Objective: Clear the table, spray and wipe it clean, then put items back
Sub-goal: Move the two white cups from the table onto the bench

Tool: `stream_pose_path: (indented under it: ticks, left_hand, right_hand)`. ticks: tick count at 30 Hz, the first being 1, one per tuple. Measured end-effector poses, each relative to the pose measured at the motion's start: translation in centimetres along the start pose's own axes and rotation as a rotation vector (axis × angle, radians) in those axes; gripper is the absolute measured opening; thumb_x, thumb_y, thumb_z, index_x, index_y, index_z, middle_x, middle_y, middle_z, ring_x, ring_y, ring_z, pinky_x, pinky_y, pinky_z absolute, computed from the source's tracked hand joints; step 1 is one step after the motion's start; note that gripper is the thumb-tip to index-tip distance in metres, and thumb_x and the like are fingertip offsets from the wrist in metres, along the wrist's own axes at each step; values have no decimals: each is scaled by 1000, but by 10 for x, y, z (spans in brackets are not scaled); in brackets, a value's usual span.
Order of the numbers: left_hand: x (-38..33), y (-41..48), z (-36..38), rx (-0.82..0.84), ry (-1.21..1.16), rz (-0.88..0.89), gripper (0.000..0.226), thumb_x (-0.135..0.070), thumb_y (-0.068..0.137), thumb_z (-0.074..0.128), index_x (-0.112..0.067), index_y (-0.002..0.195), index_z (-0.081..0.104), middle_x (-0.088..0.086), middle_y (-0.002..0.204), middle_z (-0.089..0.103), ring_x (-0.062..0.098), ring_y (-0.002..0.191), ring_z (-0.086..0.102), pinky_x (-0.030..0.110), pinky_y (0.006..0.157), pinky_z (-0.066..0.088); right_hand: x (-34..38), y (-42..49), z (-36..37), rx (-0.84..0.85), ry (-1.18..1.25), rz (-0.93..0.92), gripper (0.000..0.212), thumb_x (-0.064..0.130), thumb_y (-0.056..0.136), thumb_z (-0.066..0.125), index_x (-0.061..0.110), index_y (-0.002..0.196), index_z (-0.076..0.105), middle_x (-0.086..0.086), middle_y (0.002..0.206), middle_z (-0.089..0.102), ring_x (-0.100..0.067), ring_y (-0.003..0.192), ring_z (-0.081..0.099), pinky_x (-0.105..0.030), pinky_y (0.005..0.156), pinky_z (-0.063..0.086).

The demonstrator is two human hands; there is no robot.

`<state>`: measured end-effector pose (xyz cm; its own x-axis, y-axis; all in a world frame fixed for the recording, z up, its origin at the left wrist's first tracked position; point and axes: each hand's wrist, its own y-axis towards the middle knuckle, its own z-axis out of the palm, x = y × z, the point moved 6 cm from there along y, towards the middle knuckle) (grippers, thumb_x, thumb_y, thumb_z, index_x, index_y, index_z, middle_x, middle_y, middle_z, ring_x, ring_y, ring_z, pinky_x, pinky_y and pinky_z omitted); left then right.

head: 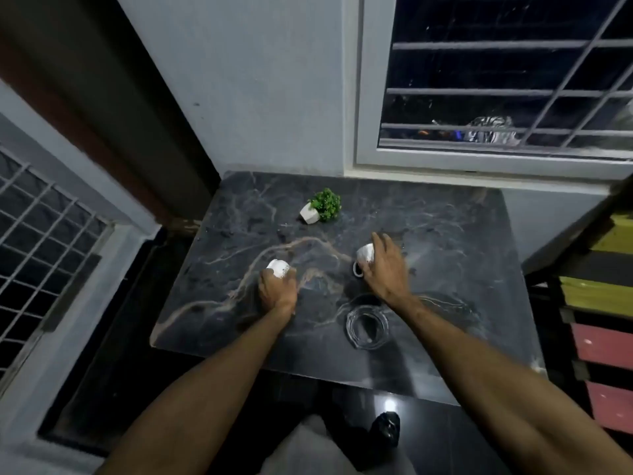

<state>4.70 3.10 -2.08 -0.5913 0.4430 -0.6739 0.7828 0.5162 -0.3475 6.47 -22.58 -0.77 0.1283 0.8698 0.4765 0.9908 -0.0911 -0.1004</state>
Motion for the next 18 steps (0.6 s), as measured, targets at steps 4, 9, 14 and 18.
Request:
stream_pose_path:
  ticks: [4, 9, 14, 18]
  left_hand:
    - [14, 21, -7, -98, -88, -169, 78, -39, 81, 84, 5, 136, 49, 26, 147, 48, 41, 137, 46, 47, 115, 35]
    - [24, 53, 10, -38, -149, -229, 93, -47, 81, 82, 3, 148, 42, 24, 155, 45, 39, 143, 45, 46, 120, 34]
    - [30, 65, 29, -10, -204, -258, 85, -37, 76, 88, 3, 140, 49, 22, 145, 53, 39, 133, 54, 48, 112, 44]
    - [31, 66, 31, -5, -232, -258, 76, -29, 72, 91, 1, 133, 57, 21, 138, 60, 37, 126, 59, 47, 108, 48]
  right_hand:
    - [-12, 13, 19, 58, -35, 111, 66, 39, 97, 56, 10, 151, 30, -20, 154, 34, -38, 139, 36, -48, 114, 33]
    - [-10, 24, 37, 103, 38, 193, 65, 35, 92, 65, 16, 146, 35, -23, 139, 42, -43, 125, 46, -49, 105, 43]
    - [-10, 38, 44, 65, 65, 236, 56, 32, 93, 64, 19, 142, 40, -22, 132, 45, -43, 121, 47, -50, 102, 46]
    - [-11, 43, 50, 68, 96, 261, 54, 33, 95, 62, 23, 143, 40, -21, 132, 44, -43, 120, 49, -50, 100, 48]
